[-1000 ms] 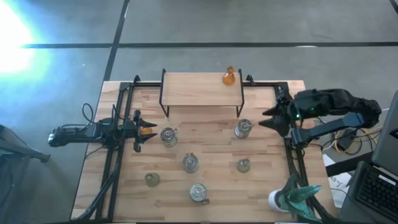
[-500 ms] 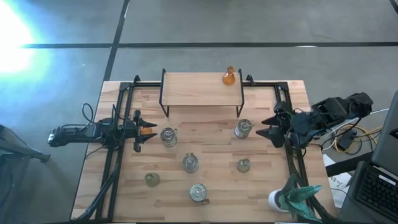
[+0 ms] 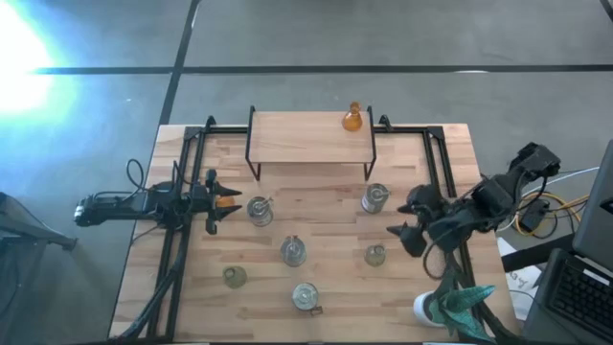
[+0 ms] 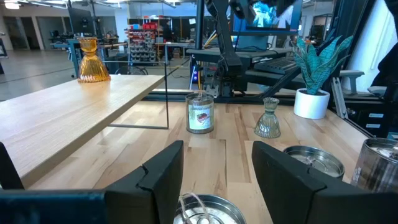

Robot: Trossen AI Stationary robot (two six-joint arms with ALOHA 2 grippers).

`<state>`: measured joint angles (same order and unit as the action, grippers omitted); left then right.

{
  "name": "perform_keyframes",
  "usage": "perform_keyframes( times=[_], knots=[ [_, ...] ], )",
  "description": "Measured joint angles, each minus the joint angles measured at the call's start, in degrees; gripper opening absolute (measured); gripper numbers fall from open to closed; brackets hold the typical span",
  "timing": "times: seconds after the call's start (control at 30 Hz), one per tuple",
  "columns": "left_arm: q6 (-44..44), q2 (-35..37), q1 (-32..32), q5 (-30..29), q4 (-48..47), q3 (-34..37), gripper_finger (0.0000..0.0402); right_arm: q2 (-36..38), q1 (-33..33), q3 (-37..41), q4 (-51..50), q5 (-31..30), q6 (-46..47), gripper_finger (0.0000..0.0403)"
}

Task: Pick & Place candle stick holders
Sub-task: Put the right green candle holder on the shelf aligned with the orange candle holder

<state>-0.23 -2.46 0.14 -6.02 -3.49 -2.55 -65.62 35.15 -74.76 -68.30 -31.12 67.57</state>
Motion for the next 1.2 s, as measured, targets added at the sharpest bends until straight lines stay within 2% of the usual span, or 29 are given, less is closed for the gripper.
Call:
perform_keyframes(
  times=[0.1,0.23,0.43,0.7,0.93,1.2],
  knots=[
    [0.0,0.01,-0.02,-0.02,0.0,0.0,0.0195,-2.56,0.53,0.0,-1.77,2.67,0.0,0.0324],
    [0.0,0.02,-0.01,-0.01,0.0,0.0,0.0195,-6.25,0.51,0.0,-4.92,9.17,-0.09,0.0324],
    [0.0,0.0,-0.01,-0.02,-0.01,0.0,0.0195,-12.8,0.49,0.02,-6.53,13.14,-6.73,0.0324],
    [0.0,0.02,0.0,-0.02,-0.02,0.0,0.0195,-18.28,0.49,-0.39,-5.9,13.15,-8.86,0.0324],
    [0.0,0.0,0.0,-0.01,0.0,0.0,0.0195,-18.96,1.87,-0.19,-5.34,11.64,-3.24,0.0324],
    [0.0,0.01,-0.01,-0.02,-0.02,0.0,0.0195,-18.91,9.96,1.77,-5.27,5.09,9.56,0.0324]
  ],
)
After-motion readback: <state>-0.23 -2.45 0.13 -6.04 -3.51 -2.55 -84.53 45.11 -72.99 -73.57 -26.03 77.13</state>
